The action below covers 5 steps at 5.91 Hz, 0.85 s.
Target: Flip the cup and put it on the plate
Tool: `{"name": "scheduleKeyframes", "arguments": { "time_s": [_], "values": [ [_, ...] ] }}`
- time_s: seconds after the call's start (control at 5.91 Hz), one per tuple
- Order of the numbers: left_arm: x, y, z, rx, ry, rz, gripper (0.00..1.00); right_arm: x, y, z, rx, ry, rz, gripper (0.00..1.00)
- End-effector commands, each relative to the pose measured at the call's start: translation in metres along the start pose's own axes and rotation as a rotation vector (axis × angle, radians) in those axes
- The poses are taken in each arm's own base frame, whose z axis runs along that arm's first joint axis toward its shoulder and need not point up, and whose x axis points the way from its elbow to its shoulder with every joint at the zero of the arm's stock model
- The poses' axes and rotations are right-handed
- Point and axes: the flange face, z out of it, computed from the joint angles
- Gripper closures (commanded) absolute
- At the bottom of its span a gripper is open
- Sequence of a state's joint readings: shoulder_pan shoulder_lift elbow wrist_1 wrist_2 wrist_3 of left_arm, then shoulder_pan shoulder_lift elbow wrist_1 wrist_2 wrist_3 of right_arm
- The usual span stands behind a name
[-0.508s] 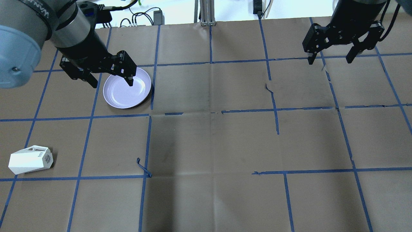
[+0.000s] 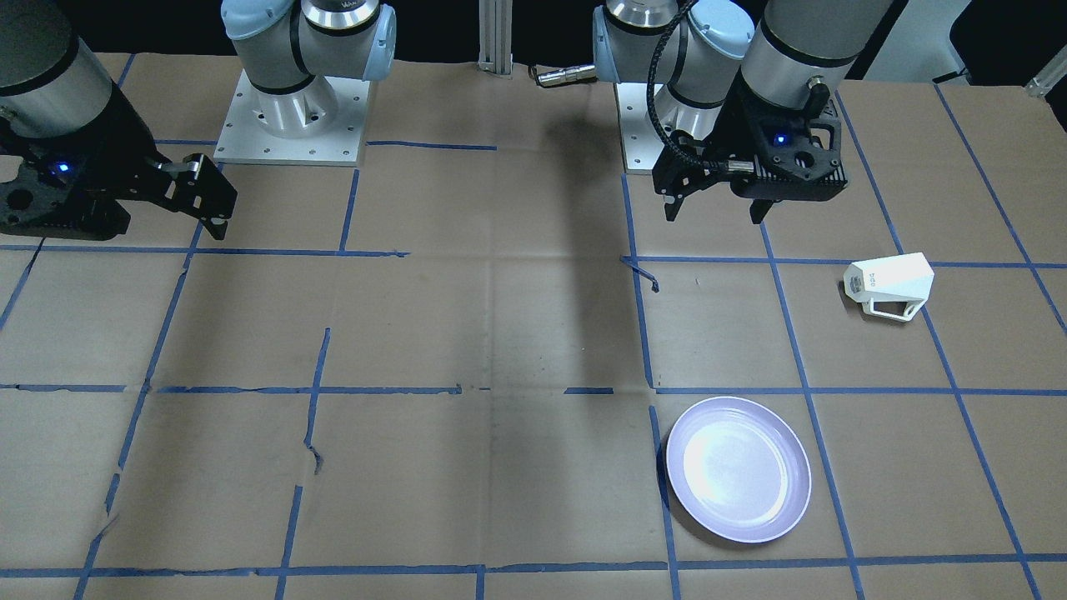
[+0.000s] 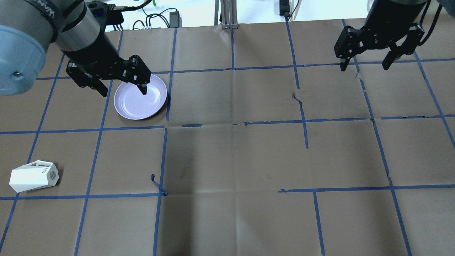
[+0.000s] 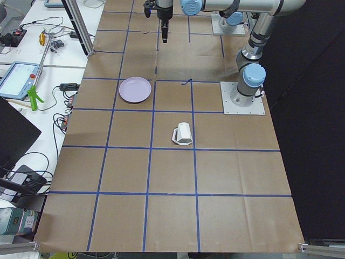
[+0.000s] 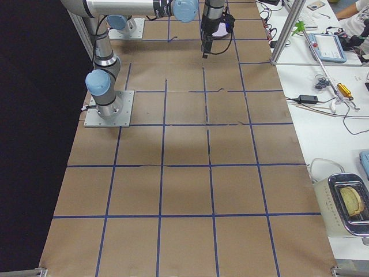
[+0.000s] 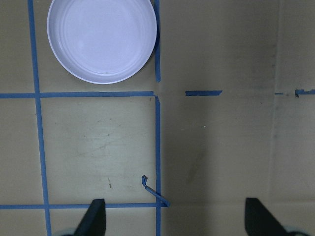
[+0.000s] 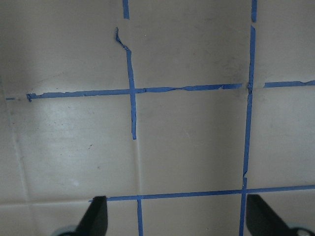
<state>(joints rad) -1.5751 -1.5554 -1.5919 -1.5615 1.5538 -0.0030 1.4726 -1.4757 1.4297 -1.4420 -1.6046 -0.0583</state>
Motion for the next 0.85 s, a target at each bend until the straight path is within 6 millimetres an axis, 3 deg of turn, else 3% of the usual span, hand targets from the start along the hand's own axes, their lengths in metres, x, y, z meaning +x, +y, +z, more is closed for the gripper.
{"name": "scheduleKeyframes", "arguments": {
  "time_s": [0.0,0.34,0.68],
  "values": [
    [-0.006,-0.001,-0.002,0.006,0.006,-0.006,0.02,0.0,0.0,0.0,0.0,0.0,0.0,0.0],
    [-0.103,-0.005,-0.004,0.008,0.009,-0.155,0.02,0.0,0.0,0.0,0.0,0.0,0.0,0.0],
    [-0.178,-0.002,-0.005,0.002,0.002,-0.089,0.02,0.0,0.0,0.0,0.0,0.0,0.0,0.0]
  ]
}}
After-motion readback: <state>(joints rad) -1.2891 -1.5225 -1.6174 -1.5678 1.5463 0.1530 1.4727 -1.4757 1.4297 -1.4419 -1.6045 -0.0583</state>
